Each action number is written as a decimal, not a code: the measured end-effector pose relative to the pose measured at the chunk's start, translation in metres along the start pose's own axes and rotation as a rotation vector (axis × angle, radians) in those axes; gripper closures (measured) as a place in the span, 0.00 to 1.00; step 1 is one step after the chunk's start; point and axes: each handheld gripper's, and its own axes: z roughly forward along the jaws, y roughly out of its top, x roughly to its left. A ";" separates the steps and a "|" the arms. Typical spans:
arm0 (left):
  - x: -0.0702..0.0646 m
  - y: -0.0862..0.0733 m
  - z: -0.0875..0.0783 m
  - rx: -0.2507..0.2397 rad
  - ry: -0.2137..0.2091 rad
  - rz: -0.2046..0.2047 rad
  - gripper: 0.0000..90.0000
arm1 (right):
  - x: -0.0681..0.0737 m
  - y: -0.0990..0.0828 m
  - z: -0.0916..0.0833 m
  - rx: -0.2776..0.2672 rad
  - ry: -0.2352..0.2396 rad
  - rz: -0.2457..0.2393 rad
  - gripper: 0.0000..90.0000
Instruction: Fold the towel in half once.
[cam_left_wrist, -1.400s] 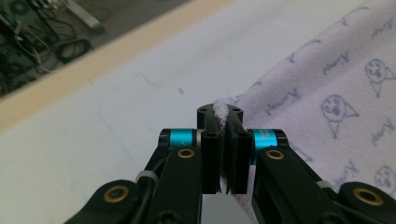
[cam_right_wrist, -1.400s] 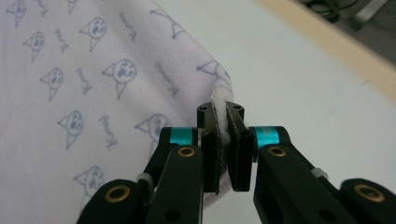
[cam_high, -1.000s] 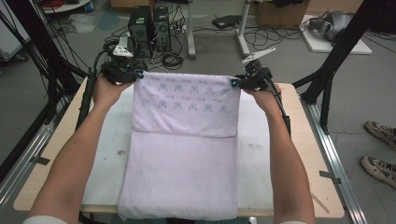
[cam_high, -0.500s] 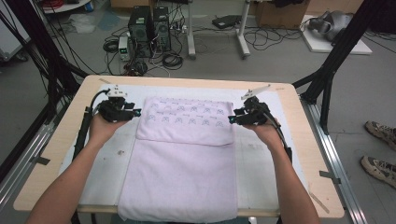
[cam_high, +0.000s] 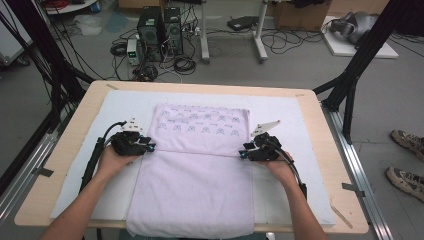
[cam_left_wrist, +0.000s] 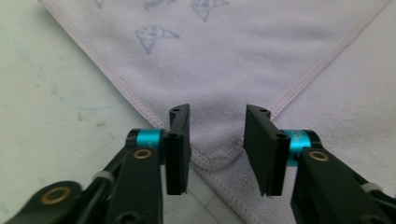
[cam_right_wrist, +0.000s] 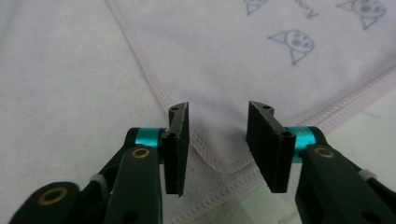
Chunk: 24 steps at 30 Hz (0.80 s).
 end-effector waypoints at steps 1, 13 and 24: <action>0.000 0.000 0.001 -0.005 -0.001 0.000 0.75 | 0.000 -0.001 0.003 0.005 -0.004 -0.013 0.72; -0.002 0.004 -0.014 -0.056 0.008 0.008 0.98 | -0.001 0.001 -0.011 -0.054 0.021 -0.005 0.97; -0.029 0.008 -0.058 -0.094 -0.021 0.040 0.98 | 0.019 0.005 -0.052 -0.130 0.052 -0.038 0.96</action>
